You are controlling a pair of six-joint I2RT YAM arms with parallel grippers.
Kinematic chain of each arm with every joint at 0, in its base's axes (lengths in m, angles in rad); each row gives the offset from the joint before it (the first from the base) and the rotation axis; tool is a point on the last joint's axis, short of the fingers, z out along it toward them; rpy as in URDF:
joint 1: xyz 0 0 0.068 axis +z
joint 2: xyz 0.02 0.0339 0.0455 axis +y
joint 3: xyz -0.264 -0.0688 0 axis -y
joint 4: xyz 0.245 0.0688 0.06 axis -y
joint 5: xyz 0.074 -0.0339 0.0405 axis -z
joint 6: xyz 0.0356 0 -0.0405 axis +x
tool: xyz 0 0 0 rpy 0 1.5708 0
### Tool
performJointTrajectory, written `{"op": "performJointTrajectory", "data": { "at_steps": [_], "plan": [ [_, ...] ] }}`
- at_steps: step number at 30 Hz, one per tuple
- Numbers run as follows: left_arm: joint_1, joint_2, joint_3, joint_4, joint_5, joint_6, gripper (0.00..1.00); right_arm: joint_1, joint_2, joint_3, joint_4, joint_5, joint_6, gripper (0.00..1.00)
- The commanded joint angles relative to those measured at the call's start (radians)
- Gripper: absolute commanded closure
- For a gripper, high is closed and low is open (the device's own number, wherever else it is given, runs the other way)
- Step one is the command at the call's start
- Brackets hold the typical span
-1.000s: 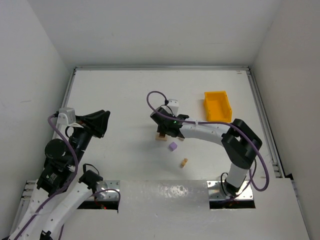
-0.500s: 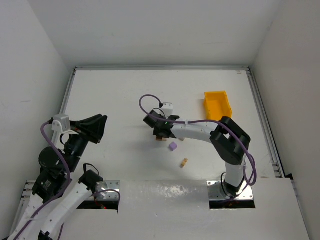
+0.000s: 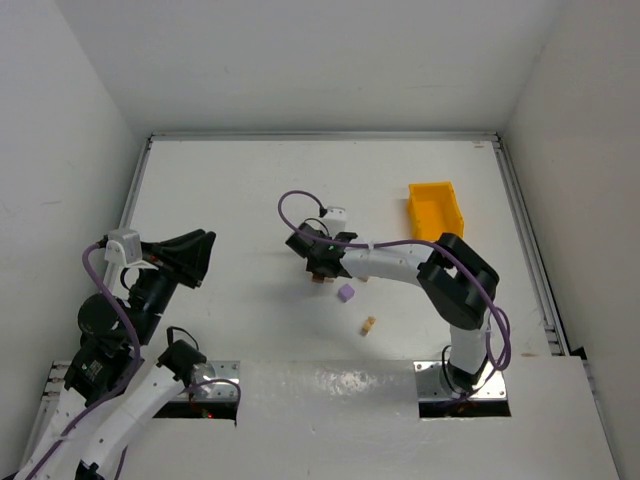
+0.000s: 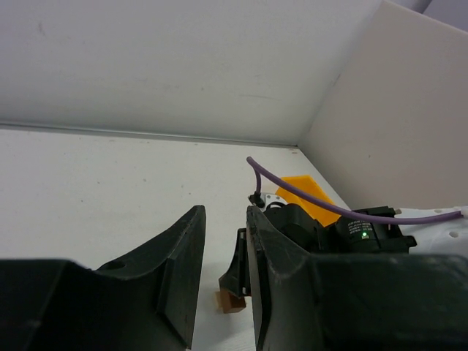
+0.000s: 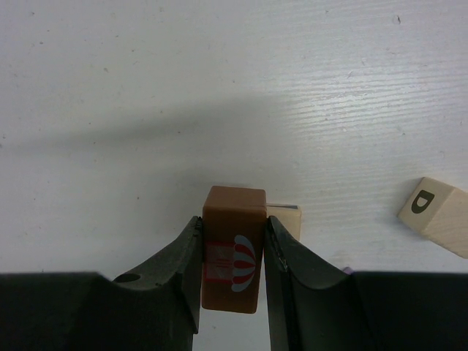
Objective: Build the wood block tower
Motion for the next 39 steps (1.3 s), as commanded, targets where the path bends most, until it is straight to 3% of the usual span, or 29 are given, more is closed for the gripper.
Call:
{"op": "performJointTrajectory", "data": {
  "at_steps": [1, 39],
  "plan": [
    [-0.011, -0.009, -0.002, 0.013, -0.006, 0.016, 0.73, 0.006, -0.025, -0.003, -0.003, 0.038, 0.020, 0.80],
    [-0.011, -0.002, -0.004, 0.008, -0.005, 0.016, 0.73, 0.003, 0.003, -0.023, 0.007, 0.006, -0.028, 0.73]
  ]
}}
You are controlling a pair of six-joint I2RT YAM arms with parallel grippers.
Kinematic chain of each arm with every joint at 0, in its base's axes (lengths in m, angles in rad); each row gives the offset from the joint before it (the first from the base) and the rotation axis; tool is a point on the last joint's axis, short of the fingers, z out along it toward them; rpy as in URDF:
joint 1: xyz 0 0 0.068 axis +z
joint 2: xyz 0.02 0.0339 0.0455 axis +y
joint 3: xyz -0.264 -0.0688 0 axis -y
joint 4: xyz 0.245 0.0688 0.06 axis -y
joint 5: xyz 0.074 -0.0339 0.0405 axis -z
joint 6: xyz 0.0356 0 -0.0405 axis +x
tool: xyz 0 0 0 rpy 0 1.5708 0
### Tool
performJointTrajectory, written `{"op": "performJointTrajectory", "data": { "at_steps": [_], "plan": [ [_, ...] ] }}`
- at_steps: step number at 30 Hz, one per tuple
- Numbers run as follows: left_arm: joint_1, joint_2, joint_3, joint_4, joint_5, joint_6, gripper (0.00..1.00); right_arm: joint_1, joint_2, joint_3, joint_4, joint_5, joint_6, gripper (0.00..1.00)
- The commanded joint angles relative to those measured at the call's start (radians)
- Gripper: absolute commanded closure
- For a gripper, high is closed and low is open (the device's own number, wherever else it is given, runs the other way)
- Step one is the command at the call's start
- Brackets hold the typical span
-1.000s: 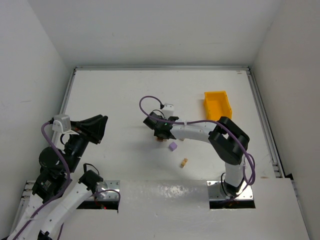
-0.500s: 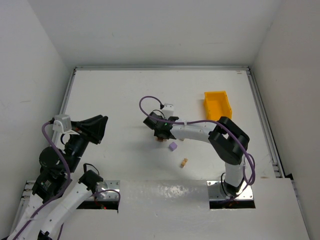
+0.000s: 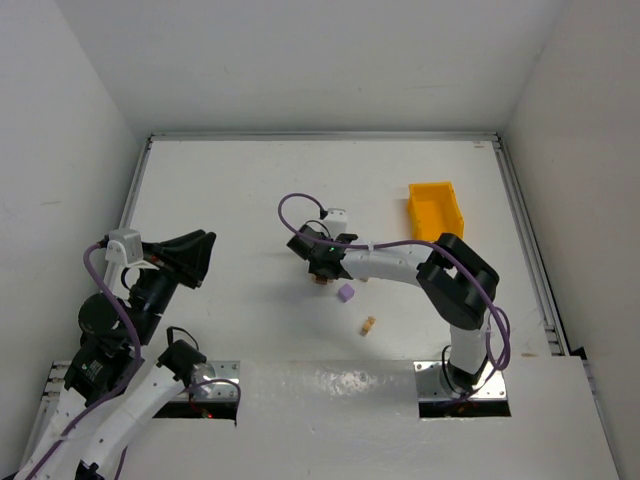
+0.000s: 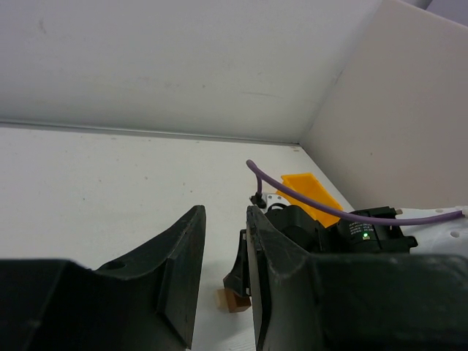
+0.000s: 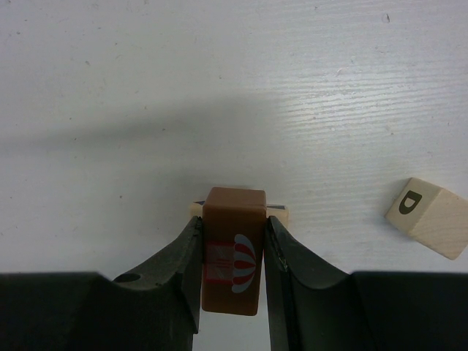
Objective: Build the wood block tower
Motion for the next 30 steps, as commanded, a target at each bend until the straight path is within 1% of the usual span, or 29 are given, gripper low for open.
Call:
{"op": "performJointTrajectory", "data": {
  "at_steps": [1, 5, 8, 11, 12, 15, 16, 18, 20, 23, 26, 28, 29, 30],
  "plan": [
    [-0.011, -0.001, -0.004, 0.017, -0.005, 0.012, 0.73, 0.003, 0.004, -0.001, 0.007, -0.007, -0.006, 0.73],
    [-0.012, -0.001, -0.004, 0.017, -0.003, 0.014, 0.73, 0.003, 0.003, 0.001, 0.011, -0.007, -0.010, 0.66],
    [-0.011, -0.001, -0.004, 0.017, -0.003, 0.012, 0.73, 0.003, -0.004, 0.001, 0.015, -0.006, -0.012, 0.65],
    [-0.011, -0.001, -0.004, 0.017, -0.003, 0.014, 0.73, 0.004, -0.008, -0.001, 0.013, -0.006, -0.015, 0.61],
    [-0.011, 0.001, -0.004, 0.017, -0.003, 0.014, 0.73, 0.004, -0.011, -0.004, 0.015, -0.004, -0.015, 0.58],
    [-0.011, 0.001, -0.004, 0.017, -0.003, 0.014, 0.73, 0.004, -0.033, -0.015, 0.033, -0.003, -0.024, 0.54],
    [-0.012, 0.002, -0.004, 0.016, -0.002, 0.014, 0.73, 0.003, -0.043, -0.018, 0.036, -0.003, -0.032, 0.50],
    [-0.012, 0.005, -0.004, 0.017, -0.002, 0.014, 0.73, 0.004, -0.054, -0.018, 0.041, -0.001, -0.043, 0.45],
    [-0.011, 0.010, -0.004, 0.019, -0.002, 0.012, 0.73, 0.004, -0.074, -0.019, 0.045, -0.003, -0.061, 0.41],
    [-0.009, 0.021, -0.004, 0.017, 0.000, 0.012, 0.73, 0.004, -0.105, -0.035, 0.065, -0.013, -0.079, 0.39],
    [-0.008, 0.028, -0.008, 0.020, -0.002, 0.006, 0.74, 0.004, -0.143, -0.048, 0.084, -0.039, -0.112, 0.32],
    [-0.006, 0.034, -0.013, 0.023, 0.000, -0.003, 0.74, 0.004, -0.172, -0.061, 0.106, -0.056, -0.148, 0.32],
    [-0.006, 0.037, -0.017, 0.028, -0.002, -0.007, 0.74, 0.004, -0.215, -0.074, 0.126, -0.062, -0.164, 0.32],
    [-0.006, 0.044, -0.020, 0.029, 0.001, -0.024, 0.74, 0.004, -0.241, -0.112, 0.146, -0.079, -0.199, 0.32]
  ]
}}
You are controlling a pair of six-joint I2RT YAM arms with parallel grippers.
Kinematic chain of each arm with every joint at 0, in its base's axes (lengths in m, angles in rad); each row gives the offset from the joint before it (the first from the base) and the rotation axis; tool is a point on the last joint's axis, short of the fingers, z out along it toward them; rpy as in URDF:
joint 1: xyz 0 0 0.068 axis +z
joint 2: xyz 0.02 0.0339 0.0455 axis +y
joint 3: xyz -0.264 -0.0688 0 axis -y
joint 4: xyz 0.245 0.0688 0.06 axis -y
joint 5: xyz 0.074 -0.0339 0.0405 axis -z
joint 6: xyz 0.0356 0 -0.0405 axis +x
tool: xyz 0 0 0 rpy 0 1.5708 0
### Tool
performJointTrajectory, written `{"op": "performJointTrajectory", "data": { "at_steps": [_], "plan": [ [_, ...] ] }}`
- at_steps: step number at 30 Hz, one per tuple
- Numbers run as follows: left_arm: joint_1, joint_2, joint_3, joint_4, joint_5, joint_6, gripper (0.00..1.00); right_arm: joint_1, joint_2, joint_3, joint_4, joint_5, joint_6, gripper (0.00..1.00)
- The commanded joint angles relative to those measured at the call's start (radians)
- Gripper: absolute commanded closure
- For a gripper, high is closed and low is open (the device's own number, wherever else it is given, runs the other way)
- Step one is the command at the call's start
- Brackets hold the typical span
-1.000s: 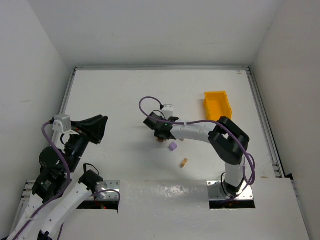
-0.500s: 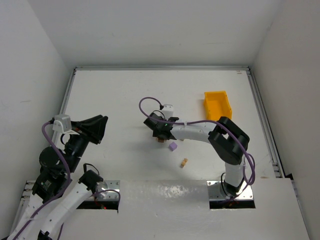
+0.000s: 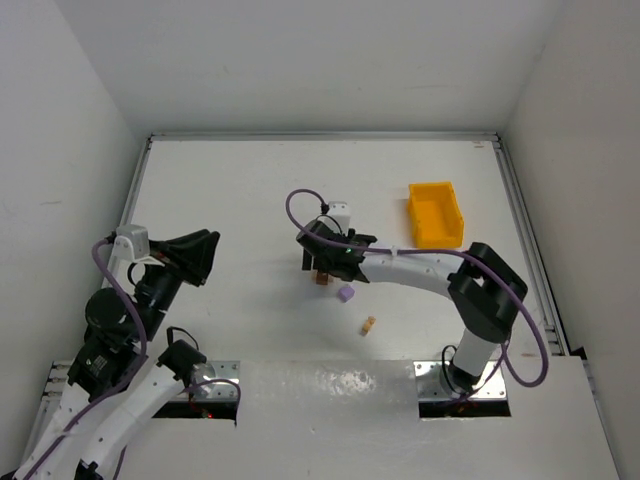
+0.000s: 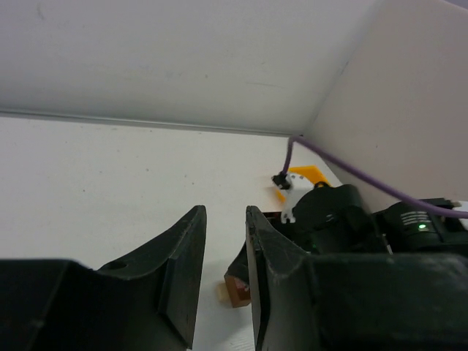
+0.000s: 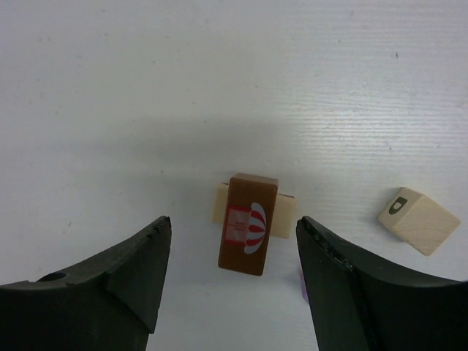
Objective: Build the wood block tower
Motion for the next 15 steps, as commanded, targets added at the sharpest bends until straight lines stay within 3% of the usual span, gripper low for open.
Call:
{"op": "performJointTrajectory", "data": {
  "at_steps": [1, 3, 4, 5, 6, 8, 10, 15],
  "plan": [
    [-0.006, 0.026, -0.018, 0.031, 0.007, -0.028, 0.74, 0.004, -0.125, -0.062, 0.107, -0.035, -0.103, 0.32],
    [-0.008, 0.046, -0.033, 0.039, 0.035, -0.069, 0.77, 0.003, -0.201, -0.106, 0.133, -0.043, -0.177, 0.35],
    [-0.006, 0.055, -0.038, 0.042, 0.047, -0.083, 0.79, 0.003, -0.225, -0.120, 0.133, -0.041, -0.199, 0.45],
    [-0.006, 0.075, -0.053, 0.056, 0.059, -0.097, 0.83, 0.000, -0.245, -0.149, 0.138, -0.044, -0.222, 0.58],
    [-0.005, 0.087, -0.058, 0.065, 0.079, -0.125, 0.85, -0.003, -0.283, -0.165, 0.143, -0.050, -0.273, 0.80],
    [-0.003, 0.129, -0.073, 0.088, 0.096, -0.146, 1.00, -0.020, -0.317, -0.197, 0.158, -0.096, -0.314, 0.99],
    [0.003, 0.149, -0.093, 0.144, 0.131, -0.186, 1.00, -0.035, -0.360, -0.248, 0.198, -0.183, -0.383, 1.00],
    [0.001, 0.205, -0.309, 0.389, 0.144, -0.327, 1.00, -0.150, -0.407, -0.335, 0.251, -0.377, -0.497, 1.00]
  ]
}}
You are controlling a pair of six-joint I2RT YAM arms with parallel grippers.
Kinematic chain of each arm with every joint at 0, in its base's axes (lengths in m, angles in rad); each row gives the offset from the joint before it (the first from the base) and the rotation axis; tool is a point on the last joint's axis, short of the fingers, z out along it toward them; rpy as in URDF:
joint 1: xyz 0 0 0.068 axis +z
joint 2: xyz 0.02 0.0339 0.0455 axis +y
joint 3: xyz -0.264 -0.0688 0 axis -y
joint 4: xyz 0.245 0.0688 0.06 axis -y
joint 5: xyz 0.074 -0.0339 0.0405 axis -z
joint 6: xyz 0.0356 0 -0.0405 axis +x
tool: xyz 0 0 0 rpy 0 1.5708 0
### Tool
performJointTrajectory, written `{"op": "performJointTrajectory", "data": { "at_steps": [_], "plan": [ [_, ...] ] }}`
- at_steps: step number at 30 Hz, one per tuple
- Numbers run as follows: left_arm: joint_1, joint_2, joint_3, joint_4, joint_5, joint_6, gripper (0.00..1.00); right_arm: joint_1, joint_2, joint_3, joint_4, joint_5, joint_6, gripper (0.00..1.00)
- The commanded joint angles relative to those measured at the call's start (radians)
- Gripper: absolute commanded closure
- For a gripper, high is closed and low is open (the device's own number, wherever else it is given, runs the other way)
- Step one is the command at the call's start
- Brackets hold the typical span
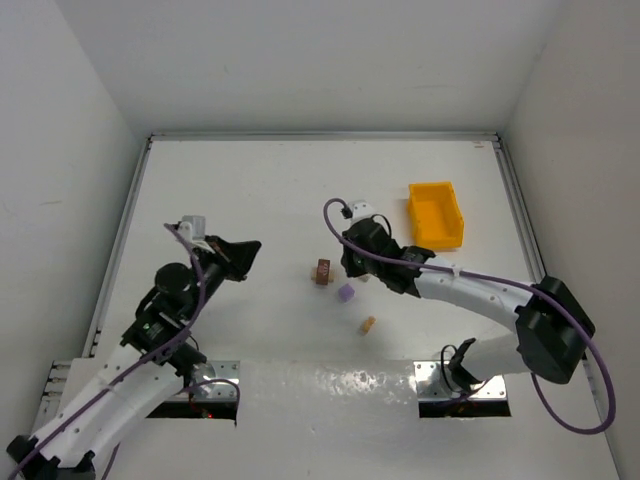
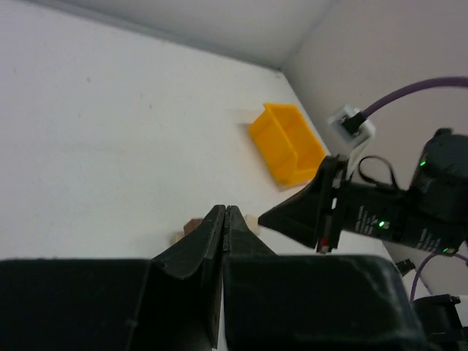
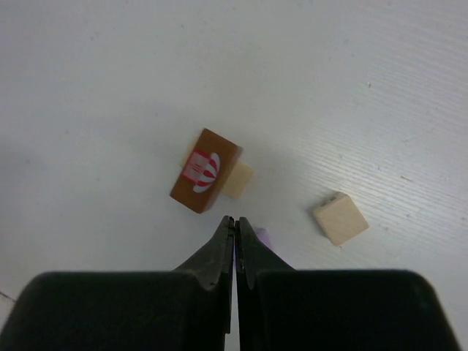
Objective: Build the wood block tower
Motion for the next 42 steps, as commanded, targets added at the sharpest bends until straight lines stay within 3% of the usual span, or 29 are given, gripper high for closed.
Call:
{"op": "performJointTrajectory", "data": {
  "at_steps": [1, 7, 22, 42],
  "plan": [
    [0.001, 0.114, -0.117, 0.236, 0.028, -0.117, 1.00, -0.106, -0.025, -0.046, 0.086, -0.215, -0.117, 1.00],
    [-0.010, 0.349, -0.197, 0.446, 0.025, -0.126, 1.00, -0.190, 0.065, -0.068, 0.140, -0.359, -0.195, 1.00],
    [-0.060, 0.718, -0.182, 0.603, -0.035, -0.039, 1.00, -0.199, 0.210, -0.089, 0.327, -0.488, -0.198, 1.00],
    [-0.157, 0.962, -0.112, 0.675, -0.070, -0.023, 1.00, -0.199, 0.267, -0.131, 0.347, -0.554, -0.192, 1.00]
  ]
}}
